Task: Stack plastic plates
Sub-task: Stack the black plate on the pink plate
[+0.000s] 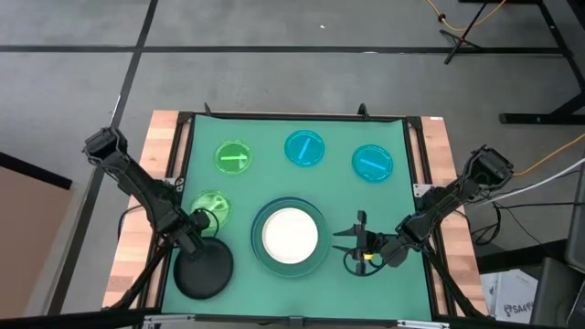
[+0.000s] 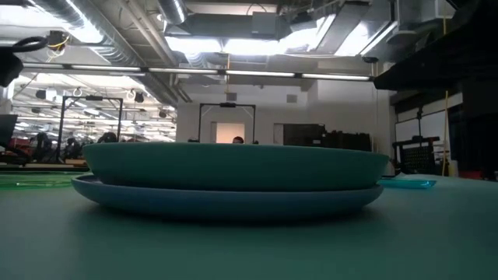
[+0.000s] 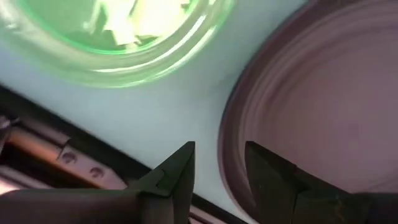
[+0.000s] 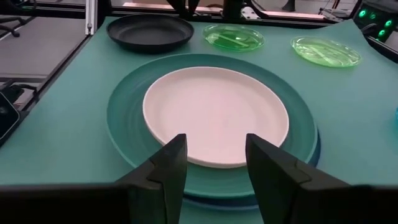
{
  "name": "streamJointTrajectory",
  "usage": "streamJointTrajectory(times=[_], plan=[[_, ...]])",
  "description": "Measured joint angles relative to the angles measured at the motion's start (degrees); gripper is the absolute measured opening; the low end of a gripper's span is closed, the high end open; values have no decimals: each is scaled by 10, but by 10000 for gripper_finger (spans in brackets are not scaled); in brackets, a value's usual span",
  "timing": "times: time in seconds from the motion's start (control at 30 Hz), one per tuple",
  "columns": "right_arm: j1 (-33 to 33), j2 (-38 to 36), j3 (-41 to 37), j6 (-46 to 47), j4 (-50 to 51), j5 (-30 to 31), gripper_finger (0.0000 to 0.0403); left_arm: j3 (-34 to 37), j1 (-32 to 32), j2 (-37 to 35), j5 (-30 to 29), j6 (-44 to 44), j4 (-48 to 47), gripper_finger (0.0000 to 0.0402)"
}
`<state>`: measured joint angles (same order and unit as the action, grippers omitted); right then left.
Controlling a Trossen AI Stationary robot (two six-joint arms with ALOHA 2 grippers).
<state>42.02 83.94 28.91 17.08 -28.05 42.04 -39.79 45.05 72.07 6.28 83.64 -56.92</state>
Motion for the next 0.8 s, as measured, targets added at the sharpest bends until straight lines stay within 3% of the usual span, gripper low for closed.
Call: streamJointTrajectory(times=[0.5,0.8], plan=[[0,34,0,-6,-5,12,156,85,0,0,17,-33,102,127],[0,52,0,-5,-18,13,156,88,0,-2,14,-49,128,41]])
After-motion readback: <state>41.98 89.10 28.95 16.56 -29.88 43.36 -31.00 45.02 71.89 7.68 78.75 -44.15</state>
